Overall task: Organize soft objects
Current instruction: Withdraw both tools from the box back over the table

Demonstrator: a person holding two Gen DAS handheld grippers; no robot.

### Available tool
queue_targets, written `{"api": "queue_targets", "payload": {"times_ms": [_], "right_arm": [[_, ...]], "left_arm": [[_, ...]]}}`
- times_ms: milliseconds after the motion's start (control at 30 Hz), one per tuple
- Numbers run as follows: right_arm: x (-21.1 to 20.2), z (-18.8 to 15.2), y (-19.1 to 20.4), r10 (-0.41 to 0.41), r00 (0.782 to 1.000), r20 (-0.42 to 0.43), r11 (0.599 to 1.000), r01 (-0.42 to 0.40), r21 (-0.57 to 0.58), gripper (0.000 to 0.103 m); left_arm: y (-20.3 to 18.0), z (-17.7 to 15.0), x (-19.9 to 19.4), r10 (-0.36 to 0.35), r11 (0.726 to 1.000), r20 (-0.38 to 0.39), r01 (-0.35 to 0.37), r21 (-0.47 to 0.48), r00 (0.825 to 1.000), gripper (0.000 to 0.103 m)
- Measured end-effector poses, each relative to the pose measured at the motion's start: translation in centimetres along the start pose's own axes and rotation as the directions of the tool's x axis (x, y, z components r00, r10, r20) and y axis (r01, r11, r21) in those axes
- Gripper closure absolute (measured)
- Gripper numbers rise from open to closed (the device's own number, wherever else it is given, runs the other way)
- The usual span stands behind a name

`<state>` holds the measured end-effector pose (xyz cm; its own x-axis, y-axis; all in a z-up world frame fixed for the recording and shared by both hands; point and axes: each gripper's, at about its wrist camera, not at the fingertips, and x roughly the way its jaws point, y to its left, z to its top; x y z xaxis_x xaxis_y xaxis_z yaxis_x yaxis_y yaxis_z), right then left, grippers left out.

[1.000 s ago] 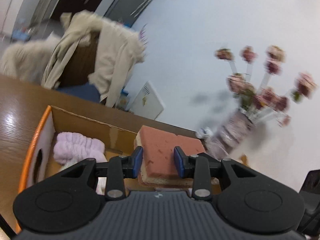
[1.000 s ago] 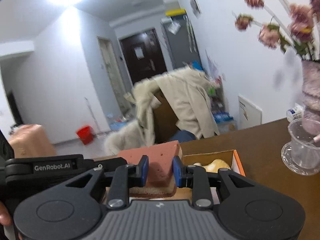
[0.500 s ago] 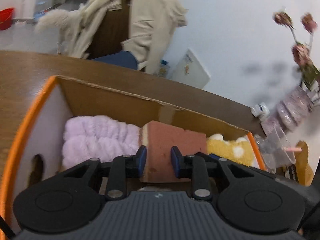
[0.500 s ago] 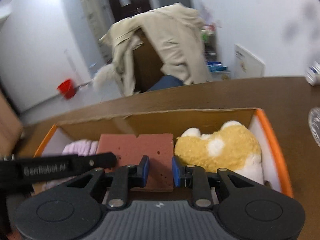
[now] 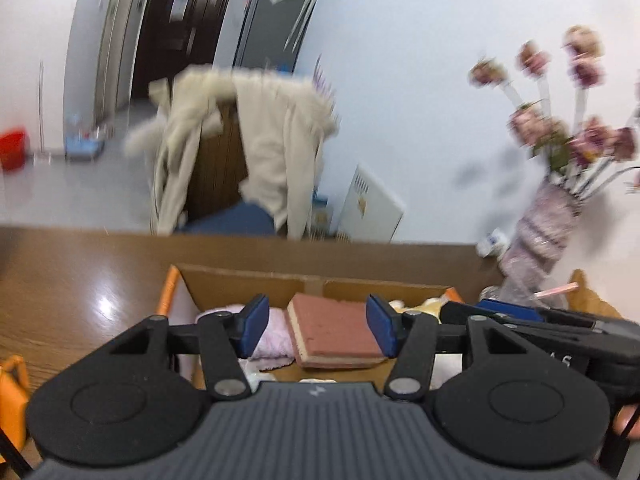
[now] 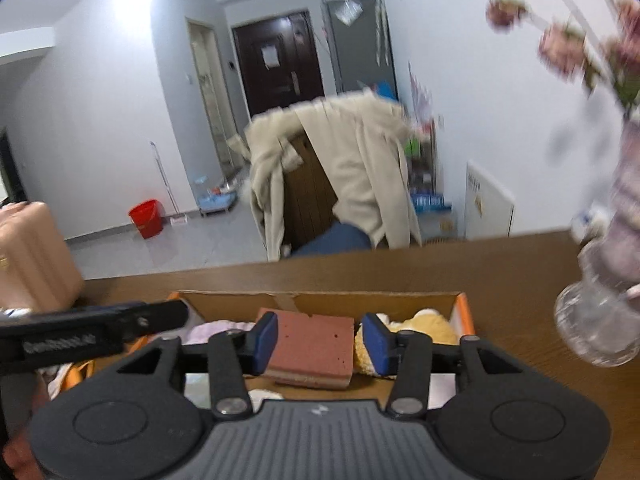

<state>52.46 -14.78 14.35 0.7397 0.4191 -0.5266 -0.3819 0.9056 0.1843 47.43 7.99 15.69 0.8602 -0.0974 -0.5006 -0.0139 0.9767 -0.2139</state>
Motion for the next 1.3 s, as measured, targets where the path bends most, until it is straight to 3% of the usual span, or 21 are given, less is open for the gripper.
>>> {"api": "queue_targets", "payload": {"times_ms": [200,333,467,533,633,733,867,1100,1300], "right_arm": [[-10.6,-3.5,2.5,0.001,0.992,0.126,0.997,0.008,-0.071,0.04],[-16.7,-7.7,4.5,0.009,0.98,0.201,0.995,0.012,-0.104,0.031],[-20.3,-12.7,6.0,0.01,0.967,0.253,0.993,0.02,-0.113,0.021],[-21.5,-15.7,6.8,-0.018,0.959,0.284,0.992,0.054,-0.117,0.016],[-22.5,-20.0,7.8,-0.062,0.953,0.297,0.991,0.094,-0.093,0.012],[-22.6,-24.0,8.6,-0.075,0.962,0.262,0.993,0.098,-0.073,0.011],[-22.6,-27.6,9.8,-0.058,0.979,0.195,0.992,0.078,-0.095,0.011],[-23.9,-27.4,10.2,-0.058,0.969,0.241,0.992,0.083,-0.095,0.011],[-22.9,-27.1,9.2,-0.065,0.974,0.218,0.994,0.082,-0.07,0.011]], "left_arm": [[-1.7,-4.9,-9.9,-0.041,0.995,0.13,0.029,0.096,0.991,0.033],[-2.3,-9.9,-16.5,-0.021,0.989,0.224,-0.012,0.147,0.974,0.025],[-2.2,-15.0,-21.4,-0.004,0.985,0.282,-0.045,0.169,0.959,0.006],[-1.8,-17.4,-22.8,0.019,0.984,0.281,-0.068,0.165,0.959,0.006],[-1.2,-20.8,-24.5,0.022,0.985,0.269,-0.067,0.159,0.963,0.004],[-0.6,-23.7,-25.8,0.012,0.988,0.248,-0.05,0.148,0.969,0.003],[-0.7,-24.9,-26.2,0.044,0.978,0.251,-0.093,0.186,0.967,0.003],[-1.1,-24.8,-27.0,0.019,0.98,0.273,-0.072,0.185,0.962,0.001],[-1.4,-24.7,-25.9,0.012,0.979,0.248,-0.063,0.196,0.969,0.001]]}}
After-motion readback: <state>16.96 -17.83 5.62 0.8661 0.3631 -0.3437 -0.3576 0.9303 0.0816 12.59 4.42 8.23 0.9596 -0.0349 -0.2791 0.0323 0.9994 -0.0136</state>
